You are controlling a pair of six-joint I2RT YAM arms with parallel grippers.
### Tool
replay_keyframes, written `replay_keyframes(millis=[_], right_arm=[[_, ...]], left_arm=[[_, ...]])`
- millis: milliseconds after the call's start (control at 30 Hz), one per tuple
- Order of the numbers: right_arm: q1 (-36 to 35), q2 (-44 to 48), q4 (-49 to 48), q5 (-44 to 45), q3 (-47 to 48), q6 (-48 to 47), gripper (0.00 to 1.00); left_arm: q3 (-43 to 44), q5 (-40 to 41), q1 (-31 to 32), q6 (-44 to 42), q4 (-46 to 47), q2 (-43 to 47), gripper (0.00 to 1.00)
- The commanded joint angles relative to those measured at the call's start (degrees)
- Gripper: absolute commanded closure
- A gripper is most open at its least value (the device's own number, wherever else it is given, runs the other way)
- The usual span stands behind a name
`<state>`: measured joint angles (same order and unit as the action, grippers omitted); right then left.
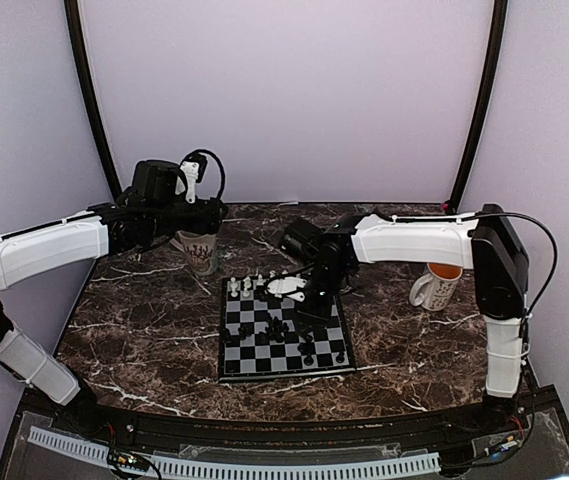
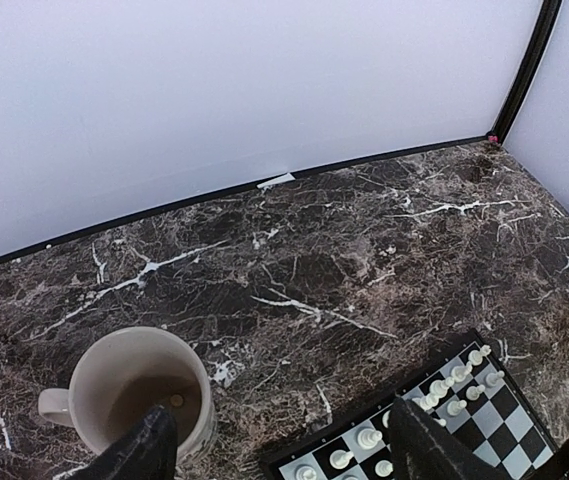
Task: Set up the chess pieces on the board
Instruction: Pick up the knight from the chessboard.
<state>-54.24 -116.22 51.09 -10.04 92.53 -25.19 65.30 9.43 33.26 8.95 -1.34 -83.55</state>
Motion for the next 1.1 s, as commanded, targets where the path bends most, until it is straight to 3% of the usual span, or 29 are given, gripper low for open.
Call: replay_keyframes(millis=[0,633,1067], right_arm=[[-1.1,-1.7,1.3,2.1,-1.1,0.3,0.53],[-1.0,-2.5,0.6,8.7,-3.6,1.4,0.55],[-1.0,-3.3,0.3,8.4,-3.1,1.5,0.71]], left_arm=[[0.0,-0.5,-0.2,-0.9,0.1,1.5,0.25],[0.0,-1.3,-0.2,-1.1,0.1,1.2,0.26],[0.1,-1.9,-0.3,-1.1,-0.1,1.2,0.26]])
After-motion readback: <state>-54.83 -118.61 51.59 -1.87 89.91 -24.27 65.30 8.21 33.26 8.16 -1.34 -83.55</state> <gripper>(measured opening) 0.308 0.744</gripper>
